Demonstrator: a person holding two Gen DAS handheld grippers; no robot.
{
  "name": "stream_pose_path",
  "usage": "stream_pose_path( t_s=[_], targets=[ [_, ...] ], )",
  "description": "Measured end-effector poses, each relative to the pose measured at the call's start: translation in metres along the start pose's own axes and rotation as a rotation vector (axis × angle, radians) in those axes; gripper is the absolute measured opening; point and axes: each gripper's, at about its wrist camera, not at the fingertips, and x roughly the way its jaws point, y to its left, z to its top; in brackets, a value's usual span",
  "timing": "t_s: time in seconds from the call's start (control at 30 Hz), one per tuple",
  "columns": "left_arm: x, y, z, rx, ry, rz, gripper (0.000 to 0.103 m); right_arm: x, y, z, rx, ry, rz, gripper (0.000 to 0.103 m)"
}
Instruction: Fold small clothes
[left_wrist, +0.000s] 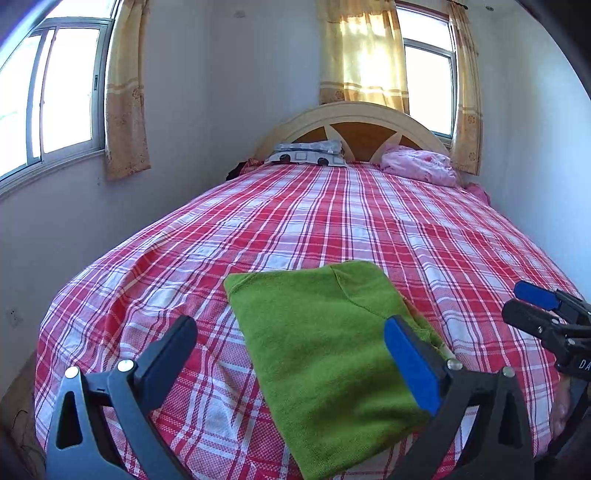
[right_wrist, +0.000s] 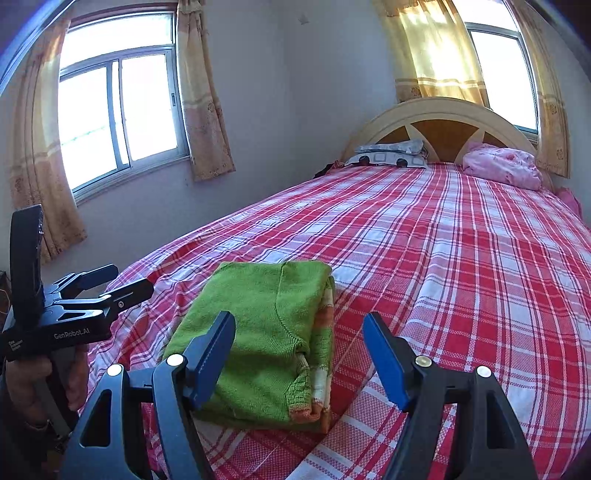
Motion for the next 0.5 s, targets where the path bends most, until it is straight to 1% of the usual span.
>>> stream_pose_path(
  t_s=[0.27,0.5],
  targets=[
    [-0.0002,-0.0012,-0.0009,0.0,0.004,0.0,0.103,0.0006,0.0008,-0.0022,-0.006,0.006,-0.002,0.072],
    [0.0001,-0.0014,-0.0011,0.0,0.001,-0.001,0.103,-0.0031,0.0018,-0.0019,-0.013,-0.008,-0.005,0.072]
  ],
)
